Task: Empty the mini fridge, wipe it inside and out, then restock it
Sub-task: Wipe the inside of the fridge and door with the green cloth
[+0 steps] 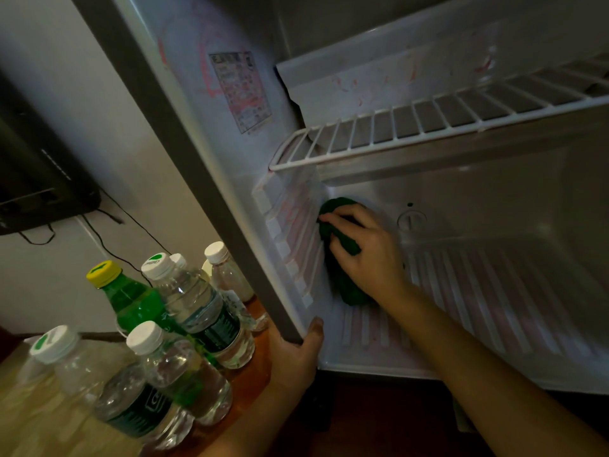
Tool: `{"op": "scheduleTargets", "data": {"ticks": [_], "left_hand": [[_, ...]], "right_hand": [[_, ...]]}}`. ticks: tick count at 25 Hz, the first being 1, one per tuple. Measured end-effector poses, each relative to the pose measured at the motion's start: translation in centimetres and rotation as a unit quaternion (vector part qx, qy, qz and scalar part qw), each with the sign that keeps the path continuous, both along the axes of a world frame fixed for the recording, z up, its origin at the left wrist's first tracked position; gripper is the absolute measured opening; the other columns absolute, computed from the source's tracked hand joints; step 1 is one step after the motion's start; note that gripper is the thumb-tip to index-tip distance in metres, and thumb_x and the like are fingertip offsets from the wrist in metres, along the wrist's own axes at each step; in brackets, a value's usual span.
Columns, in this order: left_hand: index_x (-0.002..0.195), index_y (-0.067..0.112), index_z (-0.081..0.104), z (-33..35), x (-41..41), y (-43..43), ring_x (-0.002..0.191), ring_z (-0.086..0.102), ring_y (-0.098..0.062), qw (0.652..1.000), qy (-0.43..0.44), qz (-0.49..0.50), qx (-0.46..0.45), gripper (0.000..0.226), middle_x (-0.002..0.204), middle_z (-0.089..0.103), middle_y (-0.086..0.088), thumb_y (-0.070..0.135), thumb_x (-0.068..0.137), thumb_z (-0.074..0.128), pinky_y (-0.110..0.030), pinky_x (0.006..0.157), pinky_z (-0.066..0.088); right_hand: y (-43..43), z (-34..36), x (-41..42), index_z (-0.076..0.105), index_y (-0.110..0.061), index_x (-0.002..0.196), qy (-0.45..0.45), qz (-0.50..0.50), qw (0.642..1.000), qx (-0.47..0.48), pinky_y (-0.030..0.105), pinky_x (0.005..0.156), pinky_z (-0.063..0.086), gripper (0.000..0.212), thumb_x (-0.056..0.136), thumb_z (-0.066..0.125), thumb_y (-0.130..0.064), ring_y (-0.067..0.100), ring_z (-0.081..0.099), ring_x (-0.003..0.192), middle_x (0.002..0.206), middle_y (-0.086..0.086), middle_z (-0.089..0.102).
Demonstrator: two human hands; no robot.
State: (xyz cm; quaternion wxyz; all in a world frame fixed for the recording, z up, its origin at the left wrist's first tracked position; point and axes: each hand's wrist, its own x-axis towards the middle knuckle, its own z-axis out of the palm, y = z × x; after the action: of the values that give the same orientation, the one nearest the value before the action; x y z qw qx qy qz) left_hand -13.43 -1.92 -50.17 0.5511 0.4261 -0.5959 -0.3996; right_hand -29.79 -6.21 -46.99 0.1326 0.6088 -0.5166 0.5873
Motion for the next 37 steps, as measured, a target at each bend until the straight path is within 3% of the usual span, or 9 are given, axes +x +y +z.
{"op": "scheduleTargets", "data": {"ticks": [4, 8, 12, 16, 23, 25, 29, 35, 37], "left_hand": [[0.104, 0.044, 0.035, -0.3, -0.1, -0.2, 0.092, 0.053, 0.007, 1.0, 0.015, 0.007, 0.002, 0.067, 0.104, 0.047, 0.022, 0.051, 0.044, 0.064, -0.007, 0.083, 0.041], [0.099, 0.038, 0.034, 0.1, -0.3, 0.3, 0.089, 0.051, -0.003, 1.0, 0.004, 0.023, 0.003, 0.06, 0.096, 0.044, 0.02, 0.008, 0.071, 0.078, 0.009, 0.067, 0.032], [0.103, 0.027, 0.036, 0.6, -0.1, 0.7, 0.079, 0.044, 0.012, 1.0, -0.011, 0.005, 0.002, 0.058, 0.093, 0.04, 0.022, 0.001, 0.071, 0.077, 0.011, 0.063, 0.03], [0.117, 0.031, 0.035, -0.3, 0.6, 0.1, 0.101, 0.047, -0.006, 0.999, -0.05, 0.009, -0.003, 0.071, 0.105, 0.045, 0.023, 0.047, 0.056, 0.07, 0.003, 0.079, 0.034], [0.126, 0.023, 0.033, -0.5, 0.4, -0.2, 0.111, 0.047, -0.015, 0.999, -0.037, 0.009, 0.006, 0.077, 0.113, 0.051, 0.008, 0.039, 0.061, 0.07, -0.006, 0.088, 0.039], [0.129, 0.018, 0.037, -0.5, 0.5, -0.3, 0.109, 0.053, -0.017, 0.999, -0.044, 0.014, 0.01, 0.082, 0.116, 0.054, 0.001, 0.046, 0.061, 0.073, -0.02, 0.099, 0.043], [0.125, 0.006, 0.043, -0.4, 0.6, -0.1, 0.097, 0.053, -0.015, 0.996, -0.081, 0.034, -0.002, 0.059, 0.107, 0.054, -0.001, 0.006, 0.075, 0.075, -0.007, 0.086, 0.035], [0.129, 0.017, 0.041, -0.4, 0.4, -0.1, 0.114, 0.054, -0.025, 0.997, -0.048, 0.048, 0.029, 0.089, 0.119, 0.057, -0.005, 0.056, 0.053, 0.066, -0.038, 0.098, 0.046], [0.135, 0.006, 0.043, 0.2, 0.7, -0.2, 0.118, 0.052, -0.024, 0.998, -0.052, 0.033, 0.004, 0.097, 0.126, 0.055, -0.008, 0.059, 0.058, 0.069, -0.038, 0.102, 0.044]], "right_hand": [[-0.7, 0.2, -0.5, 0.067, -0.012, 0.117, 0.041, -0.031, 0.999, 0.013, 0.043, 0.077, 0.055, 0.036, 0.086, 0.051, -0.021, 0.03, 0.059, 0.102, 0.114, 0.008, 0.062], [-0.9, 0.8, -1.0, 0.068, -0.014, 0.115, 0.037, -0.017, 0.999, 0.025, 0.042, 0.075, 0.054, 0.035, 0.085, 0.051, -0.023, 0.029, 0.06, 0.1, 0.113, 0.008, 0.062], [-0.5, 1.1, -1.0, 0.068, -0.015, 0.114, 0.049, -0.015, 0.998, 0.037, 0.041, 0.072, 0.055, 0.036, 0.085, 0.049, -0.023, 0.03, 0.061, 0.098, 0.112, 0.007, 0.063], [-0.8, 1.1, -1.6, 0.07, -0.018, 0.11, 0.054, -0.095, 0.991, 0.077, 0.04, 0.064, 0.055, 0.032, 0.083, 0.054, -0.016, 0.033, 0.061, 0.091, 0.11, 0.008, 0.064], [-1.4, 2.6, 0.1, 0.062, -0.013, 0.115, -0.354, 0.031, 0.927, 0.122, 0.024, 0.09, 0.046, 0.026, 0.09, 0.058, -0.008, 0.019, 0.058, 0.105, 0.11, 0.001, 0.062], [-1.2, 2.9, 1.1, 0.066, -0.015, 0.116, -0.36, 0.057, 0.922, 0.131, 0.027, 0.097, 0.046, 0.028, 0.09, 0.058, -0.007, 0.017, 0.059, 0.106, 0.114, 0.001, 0.064], [3.1, 2.1, 4.2, 0.068, -0.021, 0.112, -0.301, 0.086, 0.946, 0.082, 0.014, 0.095, 0.044, 0.032, 0.087, 0.061, -0.002, 0.006, 0.058, 0.1, 0.108, -0.004, 0.059], [0.6, 4.5, 2.6, 0.067, -0.016, 0.117, -0.351, 0.053, 0.929, 0.101, 0.037, 0.1, 0.047, 0.031, 0.088, 0.061, -0.007, 0.015, 0.06, 0.104, 0.115, 0.002, 0.064], [3.2, 5.4, 4.5, 0.068, -0.018, 0.114, -0.32, 0.087, 0.942, 0.052, 0.027, 0.096, 0.049, 0.031, 0.085, 0.062, -0.008, 0.007, 0.06, 0.102, 0.112, 0.0, 0.063]]}}
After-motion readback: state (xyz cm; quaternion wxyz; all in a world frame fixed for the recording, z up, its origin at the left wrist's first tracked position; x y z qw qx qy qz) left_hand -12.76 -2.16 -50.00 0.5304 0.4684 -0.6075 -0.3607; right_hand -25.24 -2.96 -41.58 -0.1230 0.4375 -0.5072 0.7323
